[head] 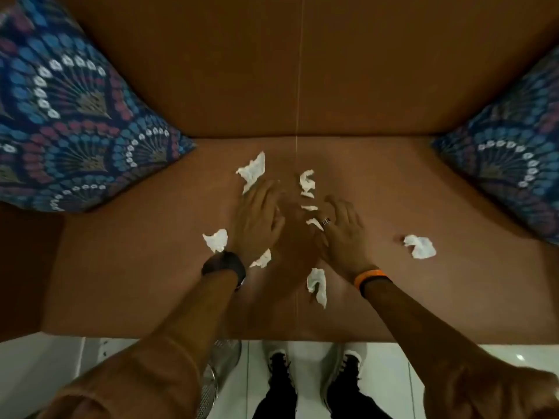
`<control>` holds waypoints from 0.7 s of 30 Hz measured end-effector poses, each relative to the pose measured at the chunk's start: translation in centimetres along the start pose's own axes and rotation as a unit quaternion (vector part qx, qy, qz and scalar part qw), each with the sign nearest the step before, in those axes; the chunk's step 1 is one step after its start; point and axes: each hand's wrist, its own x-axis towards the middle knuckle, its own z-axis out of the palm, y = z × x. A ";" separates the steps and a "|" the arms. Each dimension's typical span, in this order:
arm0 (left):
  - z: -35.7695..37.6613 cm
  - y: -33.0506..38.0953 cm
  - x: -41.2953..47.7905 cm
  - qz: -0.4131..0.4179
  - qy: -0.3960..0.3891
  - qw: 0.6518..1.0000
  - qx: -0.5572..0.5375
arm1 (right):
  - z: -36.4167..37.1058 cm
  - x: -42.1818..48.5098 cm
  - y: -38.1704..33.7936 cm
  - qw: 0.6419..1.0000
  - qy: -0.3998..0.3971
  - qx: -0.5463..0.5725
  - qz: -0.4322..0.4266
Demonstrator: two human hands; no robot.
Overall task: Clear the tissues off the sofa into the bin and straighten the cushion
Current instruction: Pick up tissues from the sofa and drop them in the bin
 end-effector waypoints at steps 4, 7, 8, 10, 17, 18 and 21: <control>2.9 -3.2 2.6 -0.035 0.008 0.999 0.012 | 4.7 -0.3 0.7 0.998 -0.043 -0.047 0.026; 4.4 -5.0 5.6 -0.084 0.034 0.995 0.032 | 6.6 0.7 1.0 0.999 -0.020 -0.021 0.024; 5.0 -5.6 6.6 -0.096 0.018 0.995 0.035 | 6.9 1.1 1.2 1.000 0.003 -0.014 0.014; 5.8 -6.8 8.2 -0.125 -0.048 0.990 0.030 | 7.1 1.7 1.1 1.000 0.028 0.002 -0.004; 7.0 -6.8 9.0 -0.179 -0.025 0.983 -0.021 | 7.1 8.0 1.1 0.993 0.103 0.064 0.001; 7.0 -6.6 8.6 -0.167 -0.022 0.985 -0.032 | 7.4 9.0 1.2 0.993 0.096 0.063 0.006; 6.3 -5.8 6.7 -0.129 -0.009 0.989 -0.068 | 8.0 10.7 1.7 0.998 0.001 0.068 0.009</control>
